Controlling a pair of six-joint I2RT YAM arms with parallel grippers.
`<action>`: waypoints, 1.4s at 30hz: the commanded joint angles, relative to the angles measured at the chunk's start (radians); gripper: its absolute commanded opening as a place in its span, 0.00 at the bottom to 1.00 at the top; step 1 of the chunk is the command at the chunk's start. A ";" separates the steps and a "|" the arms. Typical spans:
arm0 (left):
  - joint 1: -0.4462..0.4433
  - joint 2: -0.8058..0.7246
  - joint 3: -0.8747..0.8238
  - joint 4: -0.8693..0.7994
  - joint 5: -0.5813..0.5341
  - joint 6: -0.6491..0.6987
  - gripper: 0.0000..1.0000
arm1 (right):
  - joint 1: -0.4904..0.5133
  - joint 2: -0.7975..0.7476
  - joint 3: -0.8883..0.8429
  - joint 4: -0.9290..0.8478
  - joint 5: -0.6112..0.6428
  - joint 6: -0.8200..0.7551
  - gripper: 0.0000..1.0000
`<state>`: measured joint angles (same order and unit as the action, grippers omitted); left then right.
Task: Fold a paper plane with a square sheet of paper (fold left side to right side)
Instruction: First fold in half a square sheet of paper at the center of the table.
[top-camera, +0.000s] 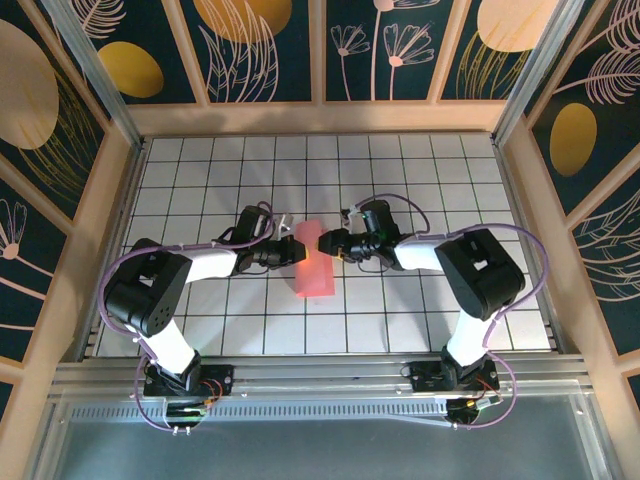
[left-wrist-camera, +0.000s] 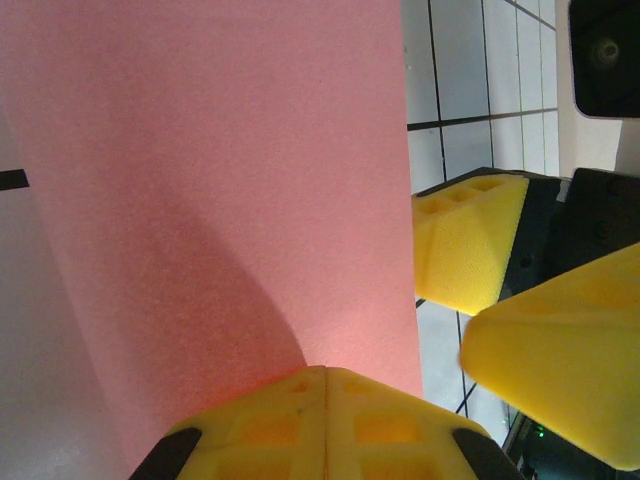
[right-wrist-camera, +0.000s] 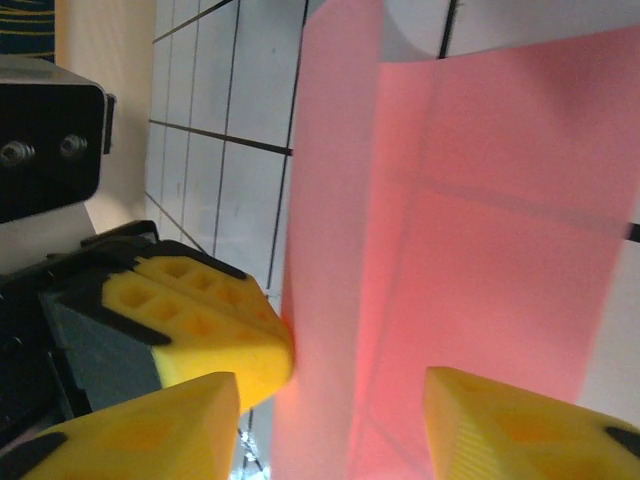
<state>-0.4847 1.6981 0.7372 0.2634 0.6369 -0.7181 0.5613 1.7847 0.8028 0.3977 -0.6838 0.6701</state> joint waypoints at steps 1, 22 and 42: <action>-0.007 0.009 0.022 -0.023 -0.003 0.012 0.07 | 0.015 0.039 0.042 0.035 -0.025 0.010 0.45; -0.007 -0.232 0.016 -0.228 -0.322 0.038 0.64 | 0.027 0.040 0.058 -0.148 0.110 -0.050 0.00; -0.043 -0.046 0.023 -0.171 -0.206 0.027 0.71 | 0.043 0.051 0.085 -0.201 0.145 -0.070 0.00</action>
<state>-0.5167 1.6257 0.7311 0.0738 0.4046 -0.6880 0.5922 1.8263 0.8635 0.2241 -0.5640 0.6266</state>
